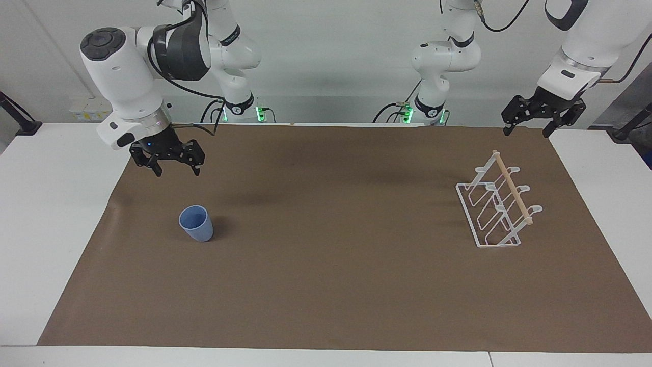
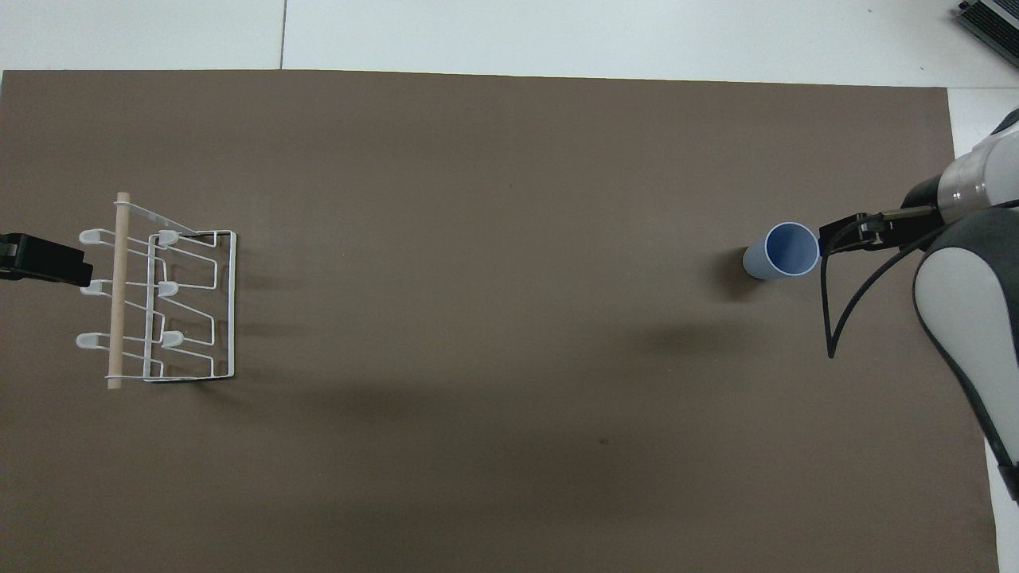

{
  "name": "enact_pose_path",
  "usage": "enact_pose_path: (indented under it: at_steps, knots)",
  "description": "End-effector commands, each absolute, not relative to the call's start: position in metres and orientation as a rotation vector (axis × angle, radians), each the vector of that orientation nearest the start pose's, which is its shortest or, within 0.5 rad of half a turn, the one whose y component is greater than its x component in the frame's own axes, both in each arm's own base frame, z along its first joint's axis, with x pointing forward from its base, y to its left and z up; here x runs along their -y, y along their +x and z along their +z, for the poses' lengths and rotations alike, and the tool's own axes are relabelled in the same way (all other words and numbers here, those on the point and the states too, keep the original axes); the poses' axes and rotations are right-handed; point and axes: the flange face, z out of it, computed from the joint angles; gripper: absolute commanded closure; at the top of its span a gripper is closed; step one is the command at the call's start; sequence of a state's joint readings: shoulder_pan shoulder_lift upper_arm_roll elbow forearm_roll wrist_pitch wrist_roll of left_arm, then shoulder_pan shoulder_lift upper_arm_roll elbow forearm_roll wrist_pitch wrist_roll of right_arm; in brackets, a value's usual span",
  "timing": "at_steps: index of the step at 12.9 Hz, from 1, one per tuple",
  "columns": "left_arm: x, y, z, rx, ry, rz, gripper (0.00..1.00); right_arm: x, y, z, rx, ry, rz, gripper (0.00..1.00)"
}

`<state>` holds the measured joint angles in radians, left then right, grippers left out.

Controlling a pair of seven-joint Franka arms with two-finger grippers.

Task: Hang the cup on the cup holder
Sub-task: 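Grasp the light blue cup with the right gripper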

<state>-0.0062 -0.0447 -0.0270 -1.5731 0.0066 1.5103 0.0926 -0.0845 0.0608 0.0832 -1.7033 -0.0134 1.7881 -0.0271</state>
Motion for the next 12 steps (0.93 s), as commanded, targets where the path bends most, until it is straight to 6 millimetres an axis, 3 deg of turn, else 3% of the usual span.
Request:
enact_pose_path:
  at_steps: [1, 5, 10, 12]
  knots:
    - [0.018, 0.525, 0.644, -0.176, -3.137, 0.034, 0.0, 0.002, 0.576, 0.548, 0.016, -3.128, -0.036, 0.0]
    - [0.017, 0.525, 0.644, -0.173, -3.137, 0.034, 0.0, 0.005, 0.574, 0.546, 0.01, -3.126, -0.034, 0.0]
    - [0.016, 0.524, 0.643, -0.173, -3.137, 0.041, 0.0, 0.0, 0.564, 0.504, 0.051, -3.127, -0.132, 0.0]
    - [0.017, 0.525, 0.644, -0.183, -3.137, 0.034, 0.0, 0.0, 0.575, 0.49, 0.044, -3.124, -0.187, 0.0]
